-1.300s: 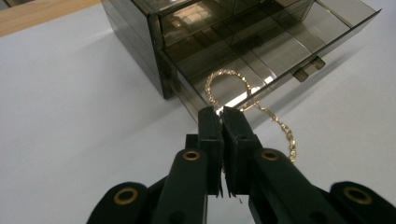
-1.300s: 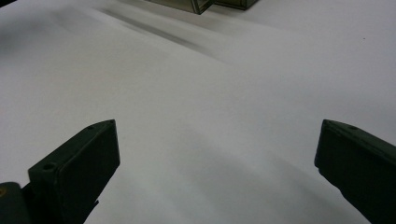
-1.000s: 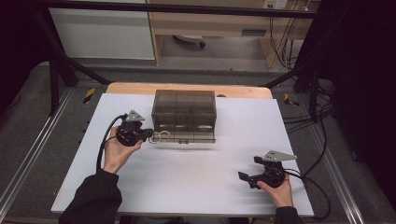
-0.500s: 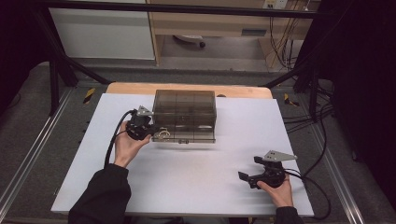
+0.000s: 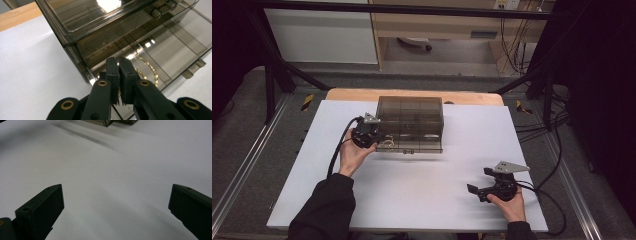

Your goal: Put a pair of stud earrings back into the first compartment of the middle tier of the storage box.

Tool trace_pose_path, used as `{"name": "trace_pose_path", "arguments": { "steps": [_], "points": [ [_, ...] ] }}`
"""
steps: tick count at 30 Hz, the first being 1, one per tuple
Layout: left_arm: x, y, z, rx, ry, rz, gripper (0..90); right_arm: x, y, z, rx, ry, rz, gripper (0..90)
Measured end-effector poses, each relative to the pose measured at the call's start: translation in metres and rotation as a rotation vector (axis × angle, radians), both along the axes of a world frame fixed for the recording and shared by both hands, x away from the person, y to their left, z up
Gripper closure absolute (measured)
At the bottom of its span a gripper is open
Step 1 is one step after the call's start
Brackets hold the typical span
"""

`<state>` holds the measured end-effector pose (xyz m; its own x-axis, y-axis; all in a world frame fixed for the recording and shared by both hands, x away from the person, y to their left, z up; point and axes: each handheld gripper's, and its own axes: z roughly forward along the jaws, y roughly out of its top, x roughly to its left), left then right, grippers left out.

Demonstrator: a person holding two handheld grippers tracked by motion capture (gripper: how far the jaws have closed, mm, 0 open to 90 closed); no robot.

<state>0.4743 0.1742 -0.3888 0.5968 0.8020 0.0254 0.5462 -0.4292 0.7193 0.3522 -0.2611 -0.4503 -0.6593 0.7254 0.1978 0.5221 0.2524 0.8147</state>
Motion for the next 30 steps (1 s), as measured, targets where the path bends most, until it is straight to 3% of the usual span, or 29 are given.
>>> {"name": "trace_pose_path", "arguments": {
  "steps": [10,16,30],
  "points": [
    [0.002,-0.003,-0.01,0.024,0.02,-0.005,86.0,0.0,-0.001,0.0,-0.002,-0.006,0.002,0.7],
    [0.001,-0.004,-0.009,0.007,0.011,-0.011,85.0,0.0,-0.001,0.0,-0.003,-0.006,0.004,0.6],
    [-0.024,0.013,0.012,-0.069,-0.034,-0.043,56.7,0.0,-0.001,0.001,0.0,-0.005,-0.001,0.7]
  ]
}}
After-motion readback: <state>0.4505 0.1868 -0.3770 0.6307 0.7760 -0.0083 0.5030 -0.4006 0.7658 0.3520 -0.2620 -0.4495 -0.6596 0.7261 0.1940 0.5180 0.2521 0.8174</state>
